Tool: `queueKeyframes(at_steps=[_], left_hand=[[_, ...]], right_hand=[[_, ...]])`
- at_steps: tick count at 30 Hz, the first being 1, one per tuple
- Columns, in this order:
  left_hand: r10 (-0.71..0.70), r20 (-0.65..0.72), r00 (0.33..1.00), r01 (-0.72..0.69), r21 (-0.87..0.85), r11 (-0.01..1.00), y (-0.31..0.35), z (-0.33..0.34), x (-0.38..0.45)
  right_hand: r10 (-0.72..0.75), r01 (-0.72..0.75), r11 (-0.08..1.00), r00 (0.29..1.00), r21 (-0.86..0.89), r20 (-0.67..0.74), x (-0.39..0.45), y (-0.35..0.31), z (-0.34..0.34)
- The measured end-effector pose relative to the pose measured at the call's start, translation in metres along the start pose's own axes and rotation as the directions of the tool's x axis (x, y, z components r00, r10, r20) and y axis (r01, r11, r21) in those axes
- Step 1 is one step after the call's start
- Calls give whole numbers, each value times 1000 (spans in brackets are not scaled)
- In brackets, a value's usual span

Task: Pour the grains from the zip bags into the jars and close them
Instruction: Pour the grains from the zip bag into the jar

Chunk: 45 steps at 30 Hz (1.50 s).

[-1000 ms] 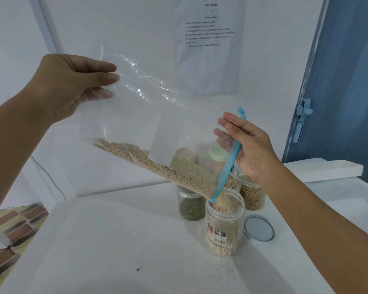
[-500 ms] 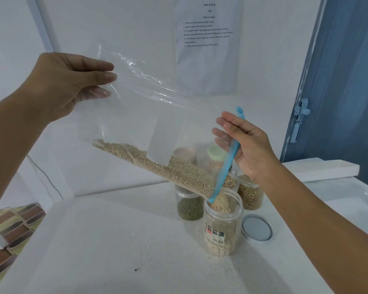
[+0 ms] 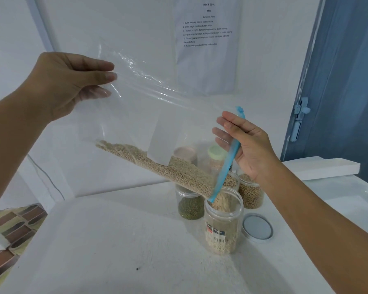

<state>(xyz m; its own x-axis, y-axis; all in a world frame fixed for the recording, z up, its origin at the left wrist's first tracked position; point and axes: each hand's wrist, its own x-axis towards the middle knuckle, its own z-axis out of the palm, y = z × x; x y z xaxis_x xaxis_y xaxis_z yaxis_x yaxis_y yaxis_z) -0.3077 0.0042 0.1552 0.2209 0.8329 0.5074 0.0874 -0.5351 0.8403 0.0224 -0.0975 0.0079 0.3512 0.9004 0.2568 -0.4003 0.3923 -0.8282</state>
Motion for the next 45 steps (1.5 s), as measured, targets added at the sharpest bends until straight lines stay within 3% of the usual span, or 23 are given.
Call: queueKeyframes(at_steps=[45], left_hand=[[0, 38, 999, -1, 9, 1000, 4, 10, 0]], right_hand=[[-11, 12, 999, 999, 31, -30, -2, 6, -9]])
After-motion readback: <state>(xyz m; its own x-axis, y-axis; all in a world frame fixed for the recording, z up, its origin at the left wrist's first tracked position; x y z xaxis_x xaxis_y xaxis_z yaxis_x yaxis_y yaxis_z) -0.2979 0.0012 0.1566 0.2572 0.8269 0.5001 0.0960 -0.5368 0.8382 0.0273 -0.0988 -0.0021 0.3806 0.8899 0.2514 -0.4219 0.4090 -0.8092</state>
